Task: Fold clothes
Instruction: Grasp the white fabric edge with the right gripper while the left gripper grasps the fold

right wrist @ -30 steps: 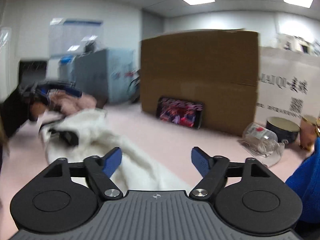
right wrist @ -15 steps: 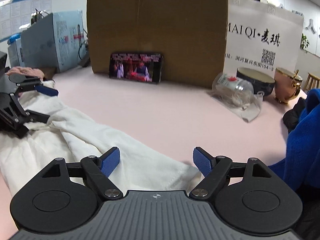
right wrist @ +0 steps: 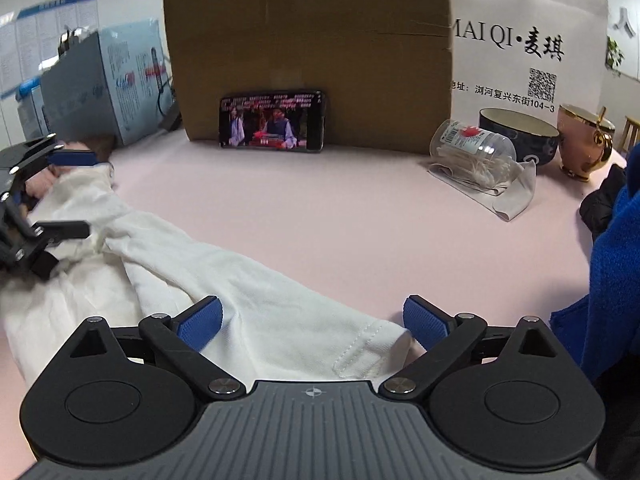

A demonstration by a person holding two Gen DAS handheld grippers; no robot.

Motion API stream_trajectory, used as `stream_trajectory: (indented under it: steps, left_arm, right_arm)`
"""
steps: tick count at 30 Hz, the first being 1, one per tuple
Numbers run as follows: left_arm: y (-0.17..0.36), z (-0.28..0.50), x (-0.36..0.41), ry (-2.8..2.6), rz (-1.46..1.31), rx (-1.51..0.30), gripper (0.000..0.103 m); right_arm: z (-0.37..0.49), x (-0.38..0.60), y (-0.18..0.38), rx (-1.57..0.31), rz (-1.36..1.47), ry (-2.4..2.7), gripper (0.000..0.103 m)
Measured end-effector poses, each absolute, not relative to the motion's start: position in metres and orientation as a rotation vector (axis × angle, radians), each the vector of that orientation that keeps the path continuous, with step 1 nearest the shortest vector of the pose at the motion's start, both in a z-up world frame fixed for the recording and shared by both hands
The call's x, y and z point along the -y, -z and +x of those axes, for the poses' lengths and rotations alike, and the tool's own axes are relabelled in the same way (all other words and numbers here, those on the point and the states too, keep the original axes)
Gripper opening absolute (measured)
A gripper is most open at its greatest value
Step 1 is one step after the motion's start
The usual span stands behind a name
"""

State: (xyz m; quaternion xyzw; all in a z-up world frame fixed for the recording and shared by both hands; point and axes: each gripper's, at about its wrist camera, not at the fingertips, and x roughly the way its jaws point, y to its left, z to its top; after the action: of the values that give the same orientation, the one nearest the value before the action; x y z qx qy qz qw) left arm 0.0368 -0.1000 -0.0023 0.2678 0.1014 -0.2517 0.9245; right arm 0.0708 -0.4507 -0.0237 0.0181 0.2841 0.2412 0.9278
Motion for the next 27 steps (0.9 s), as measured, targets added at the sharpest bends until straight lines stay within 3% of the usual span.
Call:
stream_trajectory:
  steps: [4, 8, 13, 15, 22, 25, 27]
  left_arm:
    - [-0.009, -0.023, 0.147, 0.574, 0.646, -0.049, 0.098]
    - [0.006, -0.064, 0.214, 0.778, 0.729, -0.035, 0.098]
    - [0.023, -0.065, 0.259, 0.875, 0.774, -0.087, 0.096]
    - [0.028, -0.056, 0.275, 0.903, 0.77, -0.137, 0.081]
    - [0.035, -0.035, 0.304, 0.937, 0.736, -0.209, 0.068]
    - [0.033, -0.026, 0.308, 0.968, 0.697, -0.258, 0.06]
    - [0.03, -0.014, 0.305, 1.003, 0.63, -0.322, 0.047]
  right_arm:
    - [0.065, 0.475, 0.014, -0.508, 0.157, -0.493, 0.098]
    - [0.065, 0.494, 0.013, -0.497, 0.264, -0.506, 0.097]
    - [0.073, 0.497, 0.019, -0.549, 0.3, -0.522, 0.086]
    - [0.077, 0.495, 0.023, -0.582, 0.296, -0.524, 0.082]
    - [0.082, 0.49, 0.031, -0.635, 0.284, -0.553, 0.07]
    - [0.082, 0.49, 0.031, -0.639, 0.283, -0.556, 0.057]
    - [0.081, 0.49, 0.032, -0.643, 0.283, -0.563, 0.05]
